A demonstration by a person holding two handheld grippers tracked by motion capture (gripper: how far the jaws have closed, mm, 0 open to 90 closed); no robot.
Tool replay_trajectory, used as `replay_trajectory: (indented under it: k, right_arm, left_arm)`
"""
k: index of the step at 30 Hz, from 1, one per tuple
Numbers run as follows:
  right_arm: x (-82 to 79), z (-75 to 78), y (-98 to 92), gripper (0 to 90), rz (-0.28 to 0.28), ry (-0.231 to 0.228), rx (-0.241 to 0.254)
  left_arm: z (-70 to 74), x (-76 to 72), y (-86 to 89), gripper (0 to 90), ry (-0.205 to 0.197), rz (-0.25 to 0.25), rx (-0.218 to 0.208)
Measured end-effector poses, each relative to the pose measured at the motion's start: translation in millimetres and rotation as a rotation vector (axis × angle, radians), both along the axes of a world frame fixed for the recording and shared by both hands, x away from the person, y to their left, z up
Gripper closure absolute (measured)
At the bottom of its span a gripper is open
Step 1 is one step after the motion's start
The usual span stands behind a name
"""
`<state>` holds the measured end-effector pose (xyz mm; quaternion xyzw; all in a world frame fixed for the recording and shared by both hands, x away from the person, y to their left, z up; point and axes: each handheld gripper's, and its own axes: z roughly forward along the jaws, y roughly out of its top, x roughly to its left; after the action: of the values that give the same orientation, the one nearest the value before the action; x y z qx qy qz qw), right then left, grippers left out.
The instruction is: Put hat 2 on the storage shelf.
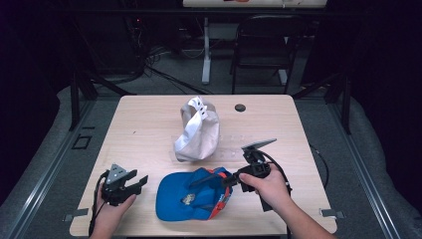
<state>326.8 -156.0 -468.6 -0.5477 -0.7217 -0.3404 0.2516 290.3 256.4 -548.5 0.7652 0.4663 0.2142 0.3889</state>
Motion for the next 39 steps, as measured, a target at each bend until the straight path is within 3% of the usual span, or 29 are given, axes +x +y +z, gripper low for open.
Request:
replay_trajectory:
  k: [9, 16, 22, 31, 39]
  right_arm:
    - [9.9, 17.4, -4.8, 77.8, -0.027, 0.062, 0.154]
    - [13.1, 36.1, -11.0, 77.9, -0.043, 0.080, 0.227]
    - [13.8, 57.8, -16.2, 77.9, -0.063, 0.063, 0.293]
    - [15.8, 82.8, -23.1, 77.9, -0.083, 0.040, 0.316]
    - [19.1, 100.3, -44.8, 77.9, -0.145, 0.025, 0.312]
  left_arm:
    - [0.9, -1.1, 1.0, 50.3, 0.008, -0.003, 0.007]
    - [1.4, -1.4, 1.7, 50.3, 0.006, -0.001, 0.008]
    - [1.1, -1.4, 3.2, 50.3, -0.001, 0.007, 0.002]
    - [1.6, -1.7, 3.8, 50.3, -0.003, 0.008, 0.004]
    - [1.8, -2.0, 4.6, 50.3, 0.001, 0.009, 0.004]
